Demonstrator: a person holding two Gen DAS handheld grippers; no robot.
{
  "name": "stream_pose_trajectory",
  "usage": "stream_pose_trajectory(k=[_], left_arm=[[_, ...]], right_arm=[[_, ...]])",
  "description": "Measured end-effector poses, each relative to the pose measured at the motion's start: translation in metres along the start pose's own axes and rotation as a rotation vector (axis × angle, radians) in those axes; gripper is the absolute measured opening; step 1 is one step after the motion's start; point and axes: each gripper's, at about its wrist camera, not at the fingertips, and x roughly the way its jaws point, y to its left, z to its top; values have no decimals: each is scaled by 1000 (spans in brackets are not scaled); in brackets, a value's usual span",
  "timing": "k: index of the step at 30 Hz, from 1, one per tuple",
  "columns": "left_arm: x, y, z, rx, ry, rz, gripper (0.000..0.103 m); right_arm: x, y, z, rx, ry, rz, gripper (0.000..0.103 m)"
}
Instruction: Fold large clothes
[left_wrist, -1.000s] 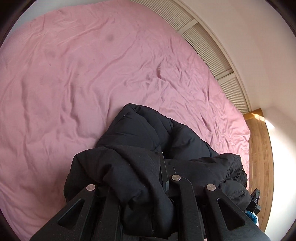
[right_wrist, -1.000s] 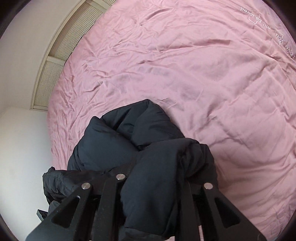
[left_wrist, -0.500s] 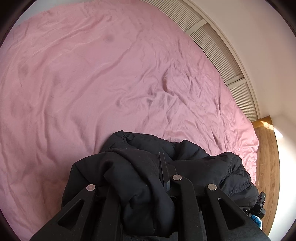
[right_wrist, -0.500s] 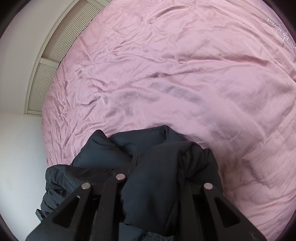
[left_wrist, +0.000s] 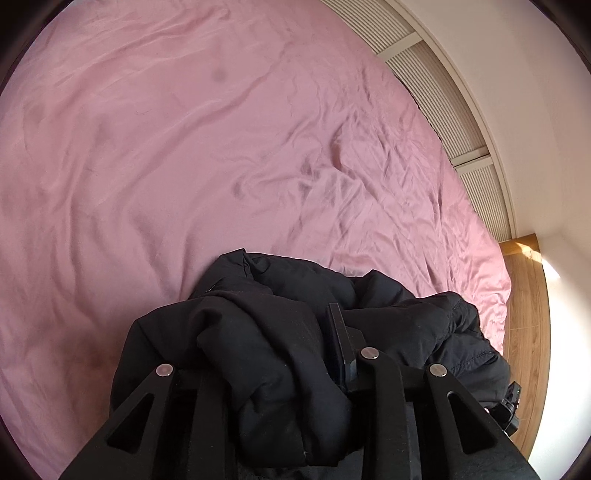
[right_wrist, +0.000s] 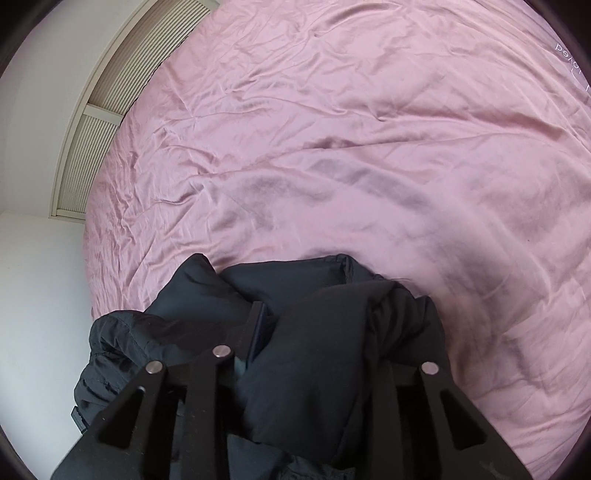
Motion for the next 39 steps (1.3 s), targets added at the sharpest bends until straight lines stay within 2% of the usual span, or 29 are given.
stream_pose_trajectory(k=[1,3,7,11,15,18,21,23,27,32,37,39], left_arm=[[-5,-2,2,-4,1,-14,37],[-14,-6,7,-10,5,-36,46],[-35,-16,14,-21,-24,-55,58],[-54,-24,20,-29,-56,-70,63],[-77,-27,22,-35,-96,-90,72],[-100,-27,24,-22,-161,-64,84],[-121,-30,25,1,-204,-34,84],[-131,-38,19,58,-218,1,85],[-127,-62,-12,195,-207,60,86],[-90,-92,-73,332,-133,41,86],[-50,-113,-139,484,-91,72,86],[-37,-111,-162,511,-71,72,86]], right_arm=[[-5,1,1,1,-7,19,57],[-15,5,2,-4,-21,35,67],[-34,8,4,5,-40,55,70],[-56,8,5,14,-75,73,73],[-85,13,5,-12,-149,84,81],[-104,20,0,-54,-176,76,83],[-113,35,-13,-141,-173,67,83],[-114,48,-29,-215,-167,65,83],[-104,76,-69,-358,-153,53,83],[-81,107,-127,-538,-122,23,83],[-63,114,-180,-664,-108,8,83],[-56,110,-198,-713,-108,-14,83]])
